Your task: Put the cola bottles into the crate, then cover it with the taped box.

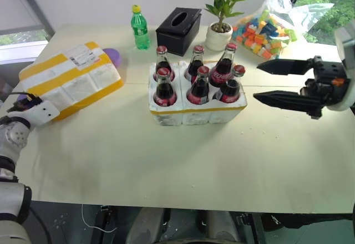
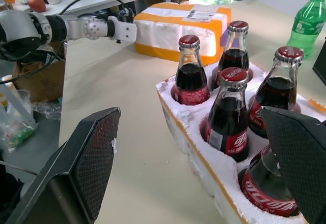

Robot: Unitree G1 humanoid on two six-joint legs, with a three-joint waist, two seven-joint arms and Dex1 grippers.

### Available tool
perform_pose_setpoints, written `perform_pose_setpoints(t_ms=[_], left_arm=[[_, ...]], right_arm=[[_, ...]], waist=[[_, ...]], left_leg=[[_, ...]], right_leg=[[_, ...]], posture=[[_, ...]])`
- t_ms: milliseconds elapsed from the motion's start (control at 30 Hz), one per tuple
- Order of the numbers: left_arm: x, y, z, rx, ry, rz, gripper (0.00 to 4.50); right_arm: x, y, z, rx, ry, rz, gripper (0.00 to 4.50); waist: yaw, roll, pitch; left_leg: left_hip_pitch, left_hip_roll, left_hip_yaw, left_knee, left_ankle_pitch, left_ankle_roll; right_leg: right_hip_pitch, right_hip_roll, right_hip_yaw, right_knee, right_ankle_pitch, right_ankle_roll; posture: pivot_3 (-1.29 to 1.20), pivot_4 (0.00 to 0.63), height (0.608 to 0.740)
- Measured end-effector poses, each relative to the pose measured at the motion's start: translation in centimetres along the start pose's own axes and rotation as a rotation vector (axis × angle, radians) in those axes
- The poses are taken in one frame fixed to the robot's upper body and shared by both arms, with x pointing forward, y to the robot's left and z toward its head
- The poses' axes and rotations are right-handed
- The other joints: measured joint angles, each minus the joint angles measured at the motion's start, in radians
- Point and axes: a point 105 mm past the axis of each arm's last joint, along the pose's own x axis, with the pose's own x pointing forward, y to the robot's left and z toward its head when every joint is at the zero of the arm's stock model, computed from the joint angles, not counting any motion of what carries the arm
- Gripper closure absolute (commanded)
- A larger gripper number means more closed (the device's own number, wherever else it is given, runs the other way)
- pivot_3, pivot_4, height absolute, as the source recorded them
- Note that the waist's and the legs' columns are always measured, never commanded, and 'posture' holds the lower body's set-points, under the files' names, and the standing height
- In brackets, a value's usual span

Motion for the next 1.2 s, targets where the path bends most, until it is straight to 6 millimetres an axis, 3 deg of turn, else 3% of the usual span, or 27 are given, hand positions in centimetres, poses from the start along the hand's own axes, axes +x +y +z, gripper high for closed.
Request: perform_pose_setpoints(t_ms=[267,500,567,600,700,1000,1200], left_arm=[[0.0,1.0,0.0,0.005,-0.004,0.004,2.67],[-0.6,9.1,2.8,-0.074,-0.143,0.152,2.67],[-1.4,11.8,5.1,-0.103,-0.228,0.182,2.67],[-2.3,13.9,7.7,-0.121,-0.317,0.207,2.67],[-4.4,16.7,11.6,-0.124,-0.447,0.241,2.67],[-10.0,17.5,21.6,-0.086,-0.735,0.158,2.67],[-13.4,18.4,25.1,-0.055,-0.891,0.181,2.67]], right_arm=[[0.0,0.0,-0.7,-0.009,0.026,-0.019,0.00],[-0.5,-0.7,-1.5,0.005,0.050,-0.069,0.00],[-0.6,-1.0,-1.7,-0.002,0.051,-0.089,0.00],[-0.5,-1.1,-1.8,0.000,0.045,-0.090,0.00],[-0.3,-1.1,-2.1,0.002,0.041,-0.088,0.00],[0.2,-1.6,-2.8,0.011,0.030,-0.097,0.00],[-0.8,-2.5,-4.4,0.071,0.052,-0.149,0.00]], waist=[[-0.001,-0.002,0.000],[-0.001,-0.004,0.000],[0.000,-0.004,0.000],[0.001,-0.004,0.000],[-0.004,-0.004,0.000],[-0.015,-0.004,0.000],[-0.019,-0.004,0.000]], left_leg=[[-0.001,0.000,0.000,0.002,0.000,0.001],[-0.001,0.000,0.000,0.003,-0.001,0.001],[-0.002,0.000,0.000,0.003,-0.001,0.001],[-0.002,0.000,0.000,0.004,-0.001,0.001],[-0.002,0.000,0.000,0.004,-0.001,0.002],[-0.002,0.001,0.001,0.004,-0.001,0.002],[-0.001,0.001,0.001,0.005,0.000,0.002]], right_leg=[[0.000,0.000,0.000,0.001,0.000,0.000],[0.000,0.000,0.000,0.000,0.000,0.000],[0.000,0.000,0.000,0.000,0.000,0.000],[0.000,0.000,0.000,0.000,0.000,0.000],[0.001,0.000,0.000,0.000,0.000,0.000],[0.001,0.003,0.000,0.000,0.000,0.000],[0.002,0.003,0.000,0.000,0.000,0.000]], posture=[[0.00,0.150,0.732],[0.00,0.150,0.732],[0.00,0.150,0.732],[0.00,0.150,0.732],[0.00,0.150,0.732],[0.00,0.150,0.732],[0.00,0.150,0.732]])
